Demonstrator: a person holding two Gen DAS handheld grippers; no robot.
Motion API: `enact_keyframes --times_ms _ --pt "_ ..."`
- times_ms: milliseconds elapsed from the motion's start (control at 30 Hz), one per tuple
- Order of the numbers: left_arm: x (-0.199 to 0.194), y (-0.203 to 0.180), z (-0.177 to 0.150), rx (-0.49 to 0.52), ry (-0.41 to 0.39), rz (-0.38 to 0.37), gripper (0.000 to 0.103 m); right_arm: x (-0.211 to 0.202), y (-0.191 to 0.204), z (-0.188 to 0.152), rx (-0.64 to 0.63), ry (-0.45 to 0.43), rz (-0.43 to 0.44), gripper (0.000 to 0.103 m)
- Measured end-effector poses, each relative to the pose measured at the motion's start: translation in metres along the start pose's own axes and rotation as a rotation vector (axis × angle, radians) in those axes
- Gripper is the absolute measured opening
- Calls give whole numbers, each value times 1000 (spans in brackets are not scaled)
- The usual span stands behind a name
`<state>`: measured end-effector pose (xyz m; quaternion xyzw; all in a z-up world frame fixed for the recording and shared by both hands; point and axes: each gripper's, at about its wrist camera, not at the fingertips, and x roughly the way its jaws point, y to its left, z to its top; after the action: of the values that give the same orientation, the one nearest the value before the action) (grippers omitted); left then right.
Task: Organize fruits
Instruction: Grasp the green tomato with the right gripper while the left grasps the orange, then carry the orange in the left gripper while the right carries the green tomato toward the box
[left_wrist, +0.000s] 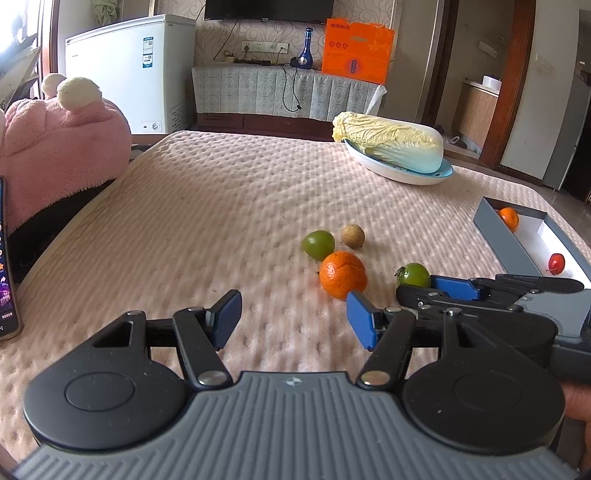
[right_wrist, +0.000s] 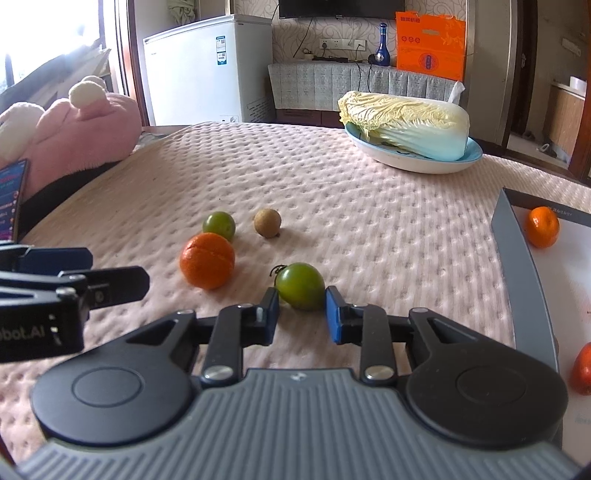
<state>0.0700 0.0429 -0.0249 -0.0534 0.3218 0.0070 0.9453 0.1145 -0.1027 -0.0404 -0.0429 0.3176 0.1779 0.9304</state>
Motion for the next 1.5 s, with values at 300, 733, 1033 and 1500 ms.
enact_keyframes --times_ms 300,733,1033,1500 --pt "9 -10 1 5 3 -24 68 -29 4 -5 -42 43 27 29" --pt "47 -39 7 9 29 -21 68 -78 -14 -11 -54 26 79 29" --pt "54 -43 6 15 31 6 40 -93 -41 -10 -18 1 60 29" --pt "32 -66 8 55 5 14 38 -113 -61 -13 12 -37 54 29"
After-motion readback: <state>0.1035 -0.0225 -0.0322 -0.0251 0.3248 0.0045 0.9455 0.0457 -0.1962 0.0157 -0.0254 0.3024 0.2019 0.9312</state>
